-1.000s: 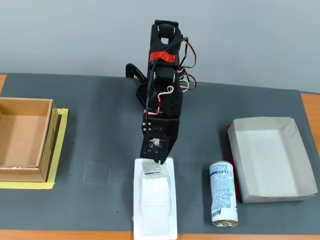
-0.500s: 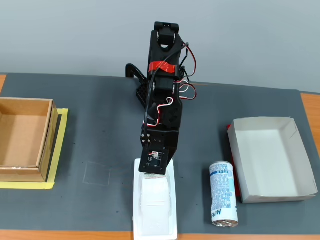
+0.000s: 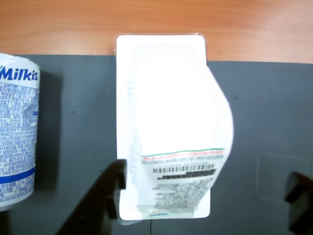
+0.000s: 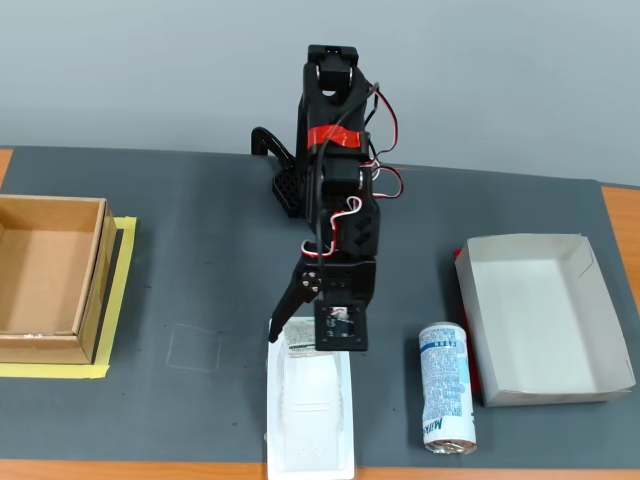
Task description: Pick the sandwich and put it in the gray box
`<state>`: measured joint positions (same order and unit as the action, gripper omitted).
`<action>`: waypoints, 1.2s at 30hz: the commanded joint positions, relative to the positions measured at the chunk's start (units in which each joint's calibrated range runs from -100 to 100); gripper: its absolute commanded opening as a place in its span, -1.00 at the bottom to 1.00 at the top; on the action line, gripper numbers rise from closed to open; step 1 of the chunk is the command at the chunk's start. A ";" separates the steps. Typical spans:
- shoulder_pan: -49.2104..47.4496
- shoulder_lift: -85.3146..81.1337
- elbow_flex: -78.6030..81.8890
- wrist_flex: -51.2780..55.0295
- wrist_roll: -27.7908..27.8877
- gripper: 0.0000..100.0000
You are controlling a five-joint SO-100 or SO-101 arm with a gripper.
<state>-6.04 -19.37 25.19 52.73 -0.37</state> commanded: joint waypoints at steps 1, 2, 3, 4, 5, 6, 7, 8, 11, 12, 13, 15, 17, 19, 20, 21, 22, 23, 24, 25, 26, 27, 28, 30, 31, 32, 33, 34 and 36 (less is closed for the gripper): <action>-1.16 -0.26 -1.81 0.05 0.97 -0.26; -1.23 -0.26 -1.81 0.05 1.17 -0.25; -1.68 -0.17 -1.81 0.05 1.28 -0.25; -1.98 -0.17 -1.81 0.05 1.28 -0.25; -2.20 -0.17 -1.81 0.05 1.33 -0.25; -2.35 -0.17 -1.81 0.05 1.33 -0.25; -2.42 -0.09 -1.81 0.05 1.33 -0.26; -2.42 -0.09 -1.81 0.05 1.33 -0.26; -2.50 1.61 -1.54 0.05 1.33 -0.25; -2.42 2.03 -1.54 0.05 1.33 -0.25; -2.42 2.46 -1.63 0.05 1.33 -0.25; -2.35 2.97 -1.90 0.05 1.33 -0.25; -2.35 3.31 -1.99 0.05 1.38 -0.25; -2.35 3.64 -2.08 0.05 1.38 -0.25; -2.35 3.73 -2.08 0.05 1.38 -0.25; -2.35 3.73 -1.99 0.05 1.38 -0.25; -2.35 3.73 -1.72 0.05 1.38 -0.25; -2.35 3.73 -1.63 0.05 1.38 -0.25; -2.35 3.73 -1.63 0.05 1.38 -0.25; -2.35 3.81 -1.63 0.05 1.38 -0.25; -2.35 3.81 -1.63 0.05 1.43 -0.25; -2.42 3.90 -1.54 0.05 2.11 -0.25; -2.42 4.24 -1.54 -0.21 2.37 -0.25; -2.28 5.26 -1.99 -0.21 2.58 -0.20; -2.28 5.76 -2.17 -0.04 2.63 -0.16; -2.28 6.27 -2.26 -0.04 2.89 -0.11; -2.28 6.70 -2.26 -0.04 3.31 -0.08; -2.28 6.95 -2.26 0.05 3.52 -0.05; -2.28 7.21 -2.26 0.05 3.52 -0.05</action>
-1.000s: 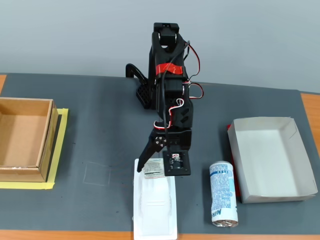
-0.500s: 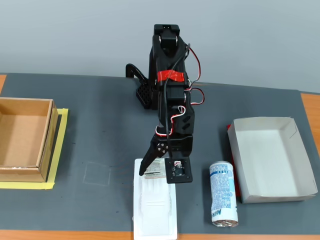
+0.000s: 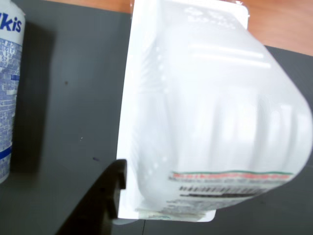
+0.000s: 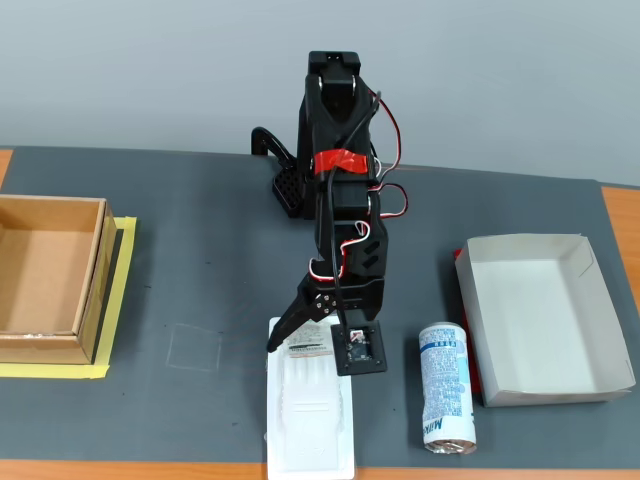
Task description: Pick the sandwich and put it in the gray box
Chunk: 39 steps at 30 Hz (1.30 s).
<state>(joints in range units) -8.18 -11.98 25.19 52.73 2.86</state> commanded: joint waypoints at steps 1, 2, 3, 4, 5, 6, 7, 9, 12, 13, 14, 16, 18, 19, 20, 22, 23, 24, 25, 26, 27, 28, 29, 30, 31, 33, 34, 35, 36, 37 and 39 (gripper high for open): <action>-0.14 -0.10 -2.26 0.05 0.29 -0.06; -0.14 -0.10 -2.26 -0.04 0.29 -0.05; -0.14 -0.10 -2.26 -0.21 0.29 -0.05; -0.14 -0.02 -2.26 -0.39 0.29 -0.05; -0.14 0.07 -2.26 -0.56 0.29 -0.05; -0.14 0.07 -2.26 -0.65 0.29 -0.05; -0.14 0.24 -2.08 -0.65 0.50 -0.05; -0.14 1.51 -2.26 -0.74 0.92 -0.05; 0.16 3.71 -3.62 -0.91 0.92 -0.05; 0.24 4.39 -4.25 -0.91 0.92 -0.05; 0.24 5.15 -4.88 -0.91 0.92 -0.05; 0.31 6.60 -6.24 -0.91 0.92 -0.05; 0.31 8.04 -7.60 -0.91 0.92 -0.05; 0.31 8.63 -8.23 -0.91 0.92 -0.05; 0.31 9.31 -8.86 -0.91 0.92 -0.05; 0.31 10.75 -10.04 -0.91 0.92 -0.05; 0.31 11.43 -10.49 -0.91 0.92 -0.05; 0.31 12.11 -11.03 -0.91 0.92 -0.05; 0.31 12.79 -11.58 -0.91 0.92 -0.05; 0.38 13.55 -11.94 -0.91 0.92 -0.05; 0.38 14.23 -12.21 -0.91 0.92 -0.05; 0.38 14.90 -12.48 -0.91 0.92 -0.05; 0.46 15.50 -12.48 -0.91 0.92 -0.05; 0.46 16.01 -12.48 -1.00 0.92 -0.05; 0.68 16.52 -12.48 -1.43 0.92 -0.05; 1.13 17.45 -12.39 -2.30 0.92 -0.06; 1.20 17.87 -12.39 -2.56 0.92 -0.06; 1.28 18.30 -12.39 -2.82 0.92 -0.06; 1.28 18.72 -12.39 -2.82 0.92 -0.06; 1.65 19.14 -12.39 -2.82 0.92 -0.06; 1.95 19.57 -12.39 -2.82 0.92 -0.06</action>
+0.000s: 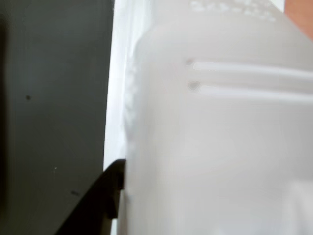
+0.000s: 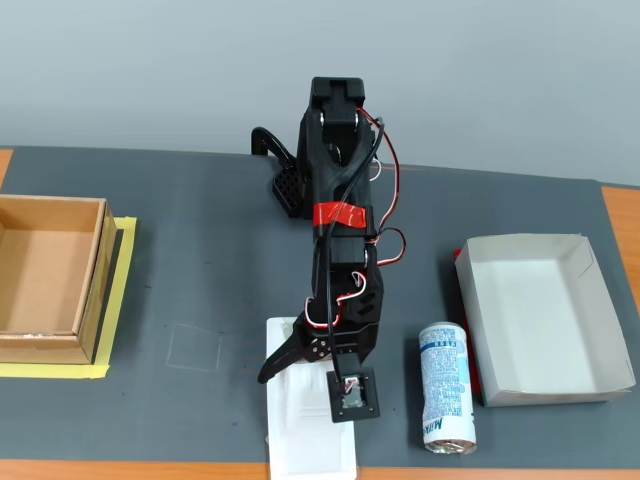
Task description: Pick the sandwich and put it in the gray box
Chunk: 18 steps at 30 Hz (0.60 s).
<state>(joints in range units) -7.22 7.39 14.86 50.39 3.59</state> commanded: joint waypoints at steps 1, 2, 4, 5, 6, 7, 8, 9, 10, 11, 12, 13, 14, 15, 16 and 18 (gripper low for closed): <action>1.14 0.28 -2.06 -0.48 0.19 -0.06; 1.22 0.37 -2.06 -0.48 0.19 -0.06; 1.29 0.37 -2.06 -0.48 0.19 -0.09; 1.29 0.37 -2.06 -0.48 0.19 -0.14; 1.29 0.28 -2.06 -0.48 0.24 -0.22; 1.29 0.20 -2.06 -0.48 0.24 -0.30; 1.29 0.20 -2.06 -0.48 0.24 -0.40; 1.29 0.03 -1.97 -0.48 0.24 -0.49; 1.29 -0.06 -1.79 -0.48 0.24 -0.59; 1.29 -0.23 -1.52 -0.48 0.24 -0.67; 1.29 -0.31 -1.34 -0.48 0.24 -0.75; 1.29 -0.31 -1.25 -0.39 0.24 -0.83; 1.29 -0.31 -1.25 -0.22 0.24 -0.90; 1.29 -0.40 -1.25 -0.13 0.24 -0.96; 1.29 -0.40 -1.25 -0.04 0.24 -0.98; 1.29 -0.57 -1.25 0.04 0.24 -0.96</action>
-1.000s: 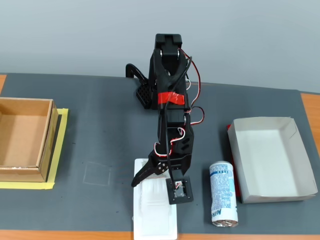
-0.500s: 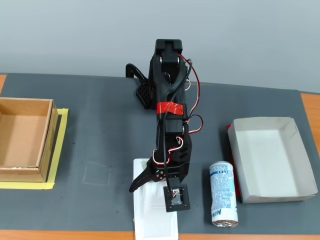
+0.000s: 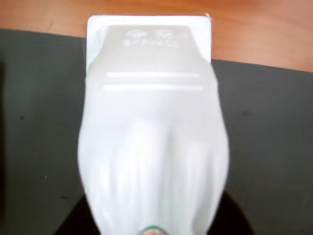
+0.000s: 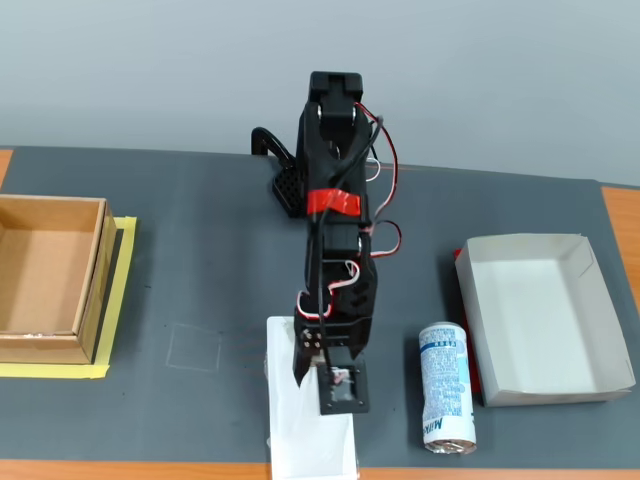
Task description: Pick the sandwich and put it in the gray box
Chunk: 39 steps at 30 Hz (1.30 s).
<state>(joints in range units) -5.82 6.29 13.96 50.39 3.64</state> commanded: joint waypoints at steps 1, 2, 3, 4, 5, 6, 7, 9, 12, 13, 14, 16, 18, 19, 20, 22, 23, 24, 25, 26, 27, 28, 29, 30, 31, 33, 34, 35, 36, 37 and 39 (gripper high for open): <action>-0.11 0.54 -0.35 0.04 0.19 -0.96; -0.11 0.45 -0.35 0.04 0.19 -0.96; -0.11 0.37 -0.35 0.22 0.19 -0.96; -0.11 -0.06 -0.35 0.30 0.19 -0.96; -0.11 -0.65 -0.26 0.30 -0.02 -0.96; -0.11 -1.33 -0.08 0.30 -0.12 -0.96; -0.11 -2.01 0.37 0.30 -0.07 -0.96; -0.11 -3.53 1.64 0.22 0.14 -0.96; -0.11 -6.24 3.54 0.30 0.14 -0.96; -0.11 -7.26 4.44 0.30 0.14 -0.96; -0.18 -8.28 5.35 0.30 0.14 -0.96; -0.18 -10.65 7.16 0.30 0.09 -0.96; -0.33 -13.37 9.24 0.30 -0.07 -0.96; -0.41 -14.81 10.32 0.30 -0.12 -0.96; -0.41 -16.33 11.50 0.30 -0.12 -0.96; -0.56 -19.73 14.12 0.30 -0.02 -0.96; -0.56 -21.51 15.57 0.39 0.09 -0.96; -0.63 -23.29 17.11 0.39 0.14 -0.96; -0.63 -25.07 18.55 0.39 0.14 -0.96; -0.71 -26.93 19.91 0.39 0.14 -0.96; -0.78 -28.63 21.00 0.39 0.14 -0.96; -0.78 -30.49 21.90 0.39 0.14 -0.96; -0.78 -32.10 22.53 0.39 0.14 -0.96; -0.85 -33.54 22.81 0.39 0.14 -0.96; -0.85 -34.82 22.81 0.39 -0.02 -0.96; -0.85 -37.02 22.53 0.39 0.03 -0.96; -0.85 -37.87 22.26 0.39 0.14 -0.96; -0.85 -38.80 21.99 0.39 0.14 -0.96; -0.85 -39.48 21.81 0.39 0.14 -0.96; -0.93 -40.16 21.36 0.48 0.19 -0.96; -1.53 -41.43 20.18 0.48 0.19 -0.96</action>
<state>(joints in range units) -6.48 -31.27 36.87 51.00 3.54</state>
